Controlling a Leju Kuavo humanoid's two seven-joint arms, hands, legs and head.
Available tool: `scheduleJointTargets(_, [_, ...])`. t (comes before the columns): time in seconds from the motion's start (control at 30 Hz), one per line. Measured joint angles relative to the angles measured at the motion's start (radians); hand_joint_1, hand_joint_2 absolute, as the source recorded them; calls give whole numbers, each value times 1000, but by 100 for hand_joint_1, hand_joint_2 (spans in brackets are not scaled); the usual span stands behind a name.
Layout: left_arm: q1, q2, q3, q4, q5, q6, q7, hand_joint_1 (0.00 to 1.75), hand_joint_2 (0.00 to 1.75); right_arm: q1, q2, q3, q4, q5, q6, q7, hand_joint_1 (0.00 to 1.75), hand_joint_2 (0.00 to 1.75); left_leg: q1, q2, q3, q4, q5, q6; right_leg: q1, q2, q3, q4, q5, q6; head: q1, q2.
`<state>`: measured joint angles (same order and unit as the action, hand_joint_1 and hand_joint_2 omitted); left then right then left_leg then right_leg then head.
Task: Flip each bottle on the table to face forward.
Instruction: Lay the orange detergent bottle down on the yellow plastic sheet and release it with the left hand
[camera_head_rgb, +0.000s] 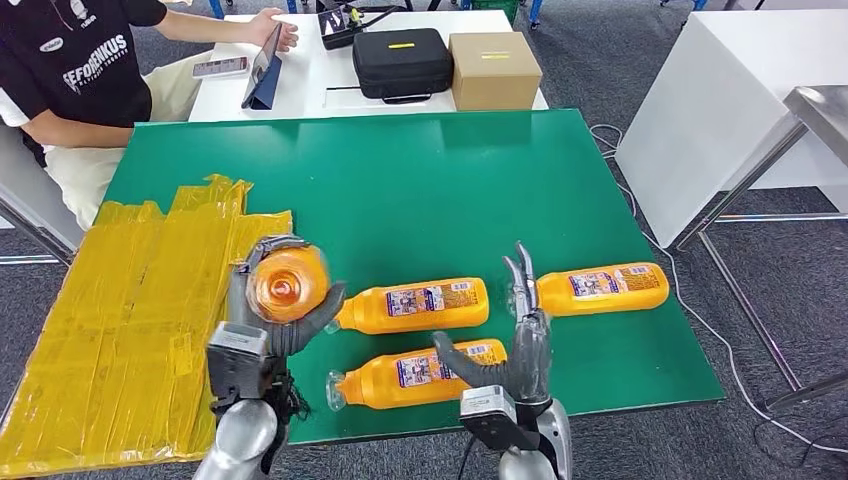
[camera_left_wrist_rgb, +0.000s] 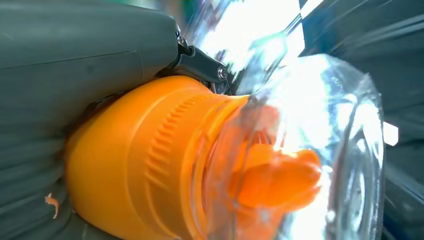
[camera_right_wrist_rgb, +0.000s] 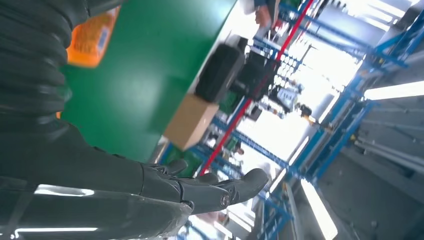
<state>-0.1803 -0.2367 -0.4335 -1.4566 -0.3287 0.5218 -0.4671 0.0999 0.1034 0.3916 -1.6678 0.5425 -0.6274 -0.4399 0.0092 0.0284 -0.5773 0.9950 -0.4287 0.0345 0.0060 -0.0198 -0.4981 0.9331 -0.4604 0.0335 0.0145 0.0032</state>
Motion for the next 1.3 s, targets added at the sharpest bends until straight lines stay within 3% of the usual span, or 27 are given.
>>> scheduleJointTargets(0.13, [-4, -1, -18, -27, -290, 119, 40, 175, 175, 12, 17, -61, -56, 59, 6, 22, 0, 175, 0, 0, 0, 0, 0, 0, 0, 0, 0, 0, 0, 0, 0, 0])
scheduleJointTargets(0.27, [-3, -4, -28, -35, -441, 156, 58, 175, 175, 23, 28, -100, -92, 75, 2, 24, 0, 175, 0, 0, 0, 0, 0, 0, 0, 0, 0, 0, 0, 0, 0, 0])
scheduleJointTargets(0.4, [3, -39, -3, -53, -840, 172, 66, 175, 175, 39, 44, -146, -129, 88, -3, 29, 0, 175, 0, 0, 0, 0, 0, 0, 0, 0, 0, 0, 0, 0, 0, 0])
scheduleJointTargets(0.57, [-2, -50, -8, -71, -1134, 173, 178, 175, 175, 68, 68, -208, -166, 89, -12, 25, 0, 175, -1, 0, 0, 0, 0, 0, -1, 0, 0, 0, 0, 0, 0, 0])
scheduleJointTargets(1.3, [-29, -40, -39, -67, -1180, 147, 233, 175, 175, 87, 85, -251, -194, 110, -21, 35, 0, 175, -1, 0, 0, 0, 0, 0, -1, 0, -7, 0, -1, -1, 0, 0])
